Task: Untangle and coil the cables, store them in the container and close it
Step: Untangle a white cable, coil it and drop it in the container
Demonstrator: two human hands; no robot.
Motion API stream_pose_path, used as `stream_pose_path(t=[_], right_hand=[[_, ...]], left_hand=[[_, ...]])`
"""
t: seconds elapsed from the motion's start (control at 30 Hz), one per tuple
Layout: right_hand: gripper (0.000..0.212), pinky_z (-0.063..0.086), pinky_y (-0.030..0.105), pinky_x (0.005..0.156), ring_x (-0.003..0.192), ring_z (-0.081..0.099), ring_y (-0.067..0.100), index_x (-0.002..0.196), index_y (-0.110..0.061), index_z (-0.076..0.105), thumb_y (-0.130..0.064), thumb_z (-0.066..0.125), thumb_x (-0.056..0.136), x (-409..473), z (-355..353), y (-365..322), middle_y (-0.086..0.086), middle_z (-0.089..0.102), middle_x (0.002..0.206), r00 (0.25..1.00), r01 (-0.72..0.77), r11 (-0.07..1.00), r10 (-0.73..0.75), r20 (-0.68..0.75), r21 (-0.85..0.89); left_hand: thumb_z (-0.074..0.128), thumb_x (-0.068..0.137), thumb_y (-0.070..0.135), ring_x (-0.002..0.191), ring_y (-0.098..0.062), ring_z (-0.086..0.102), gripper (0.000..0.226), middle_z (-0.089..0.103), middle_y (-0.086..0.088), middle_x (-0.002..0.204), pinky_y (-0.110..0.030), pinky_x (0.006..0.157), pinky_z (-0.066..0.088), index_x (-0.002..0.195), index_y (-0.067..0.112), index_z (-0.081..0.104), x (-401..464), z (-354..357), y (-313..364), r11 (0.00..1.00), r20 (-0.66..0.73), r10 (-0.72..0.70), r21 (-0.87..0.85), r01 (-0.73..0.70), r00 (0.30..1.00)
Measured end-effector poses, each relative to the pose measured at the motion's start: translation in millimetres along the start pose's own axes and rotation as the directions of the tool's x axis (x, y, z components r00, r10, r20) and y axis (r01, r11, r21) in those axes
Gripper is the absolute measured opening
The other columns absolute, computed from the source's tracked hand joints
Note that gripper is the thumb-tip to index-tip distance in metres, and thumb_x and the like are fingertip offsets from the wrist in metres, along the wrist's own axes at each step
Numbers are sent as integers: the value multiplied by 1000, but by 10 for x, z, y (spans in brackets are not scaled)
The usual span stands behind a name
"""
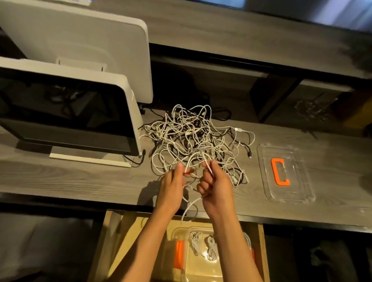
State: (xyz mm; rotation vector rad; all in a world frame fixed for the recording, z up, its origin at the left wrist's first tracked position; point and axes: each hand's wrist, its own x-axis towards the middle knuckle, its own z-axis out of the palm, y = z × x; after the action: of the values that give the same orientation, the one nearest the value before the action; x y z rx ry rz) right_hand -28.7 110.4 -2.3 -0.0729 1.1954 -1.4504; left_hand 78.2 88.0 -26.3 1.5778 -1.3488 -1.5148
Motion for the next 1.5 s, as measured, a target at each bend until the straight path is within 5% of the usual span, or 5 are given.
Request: stream_pose_path(t=[0.37,0.8,1.1,1.3,1.5], right_hand=[[18,32,18,44,47,37,6,89,-14,63,-23,53,101,-509,48,-697,-8,40,55,953,291,954,-282,113,-70],[38,22,22,40,42,32,7,98,-7,71,-30,42,105,-709,-555,-996,-6,43,50,965,170,908,-231,-120,-384],[60,42,29,80,92,59,11,107,-8,74,-48,30,103,-829,-566,-1165,4,70,101,822,422,259,-514,246,-869],[69,45,35,102,107,69,19,114,-15,70,-57,17,103,-1125,-360,-1041,6,76,104,823,409,727,-34,567,-551],[39,37,23,51,49,37,13,74,-16,66,-45,48,94,-1210,-314,-1020,-4,40,55,711,400,857,-66,700,-324]], left_hand=[[43,94,64,48,-11,45,58,52,8,51,-31,60,38,59,21,60,-489,38,706,988,140,156,-36,-153,978],[43,106,25,39,-7,29,22,30,7,52,-20,40,30,92,10,51,-827,-113,1357,714,5,103,-696,-70,995],[39,107,20,30,-4,20,23,26,8,44,-15,31,14,86,14,47,-926,-15,1734,725,152,76,-687,50,985],[35,107,21,28,-4,20,28,26,8,42,-17,28,15,83,14,47,-872,74,2118,598,270,124,-788,145,955],[38,106,19,33,-6,29,28,32,6,44,-19,34,25,79,15,44,-517,3,2226,548,114,43,-833,72,993]])
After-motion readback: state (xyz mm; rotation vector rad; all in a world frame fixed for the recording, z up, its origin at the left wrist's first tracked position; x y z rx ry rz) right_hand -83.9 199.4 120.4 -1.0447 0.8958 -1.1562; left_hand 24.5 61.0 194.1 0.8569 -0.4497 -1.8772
